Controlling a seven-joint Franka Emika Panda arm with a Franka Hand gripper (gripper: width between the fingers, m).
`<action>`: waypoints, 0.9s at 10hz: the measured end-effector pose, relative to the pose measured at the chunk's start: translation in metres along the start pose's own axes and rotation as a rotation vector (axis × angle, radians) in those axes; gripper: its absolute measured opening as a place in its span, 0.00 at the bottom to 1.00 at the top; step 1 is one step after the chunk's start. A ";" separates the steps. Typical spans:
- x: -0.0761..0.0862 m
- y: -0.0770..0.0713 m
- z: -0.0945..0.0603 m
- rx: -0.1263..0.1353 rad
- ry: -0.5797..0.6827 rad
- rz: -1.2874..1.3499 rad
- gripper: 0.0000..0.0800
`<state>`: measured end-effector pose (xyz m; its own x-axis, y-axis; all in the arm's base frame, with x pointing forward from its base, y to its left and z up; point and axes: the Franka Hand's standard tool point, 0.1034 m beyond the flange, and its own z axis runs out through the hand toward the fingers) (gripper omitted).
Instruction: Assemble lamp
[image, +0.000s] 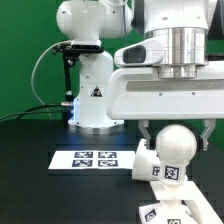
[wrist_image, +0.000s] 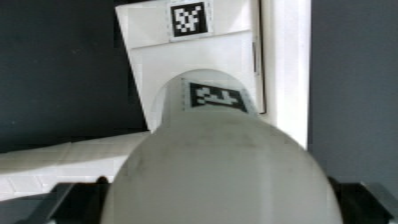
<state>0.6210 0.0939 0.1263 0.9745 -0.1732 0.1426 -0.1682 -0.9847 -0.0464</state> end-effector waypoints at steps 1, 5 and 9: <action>0.000 0.000 0.000 0.000 0.000 -0.001 0.72; -0.002 0.000 0.000 -0.002 0.016 0.373 0.72; -0.002 0.000 0.001 0.030 -0.015 0.990 0.72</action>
Offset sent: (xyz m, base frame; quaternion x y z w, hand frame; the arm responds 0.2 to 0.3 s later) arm -0.0197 -0.0064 -0.0037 -0.0642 0.0258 0.2284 0.9711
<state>0.6195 0.0944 0.1253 0.3981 -0.9172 0.0135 -0.9042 -0.3948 -0.1627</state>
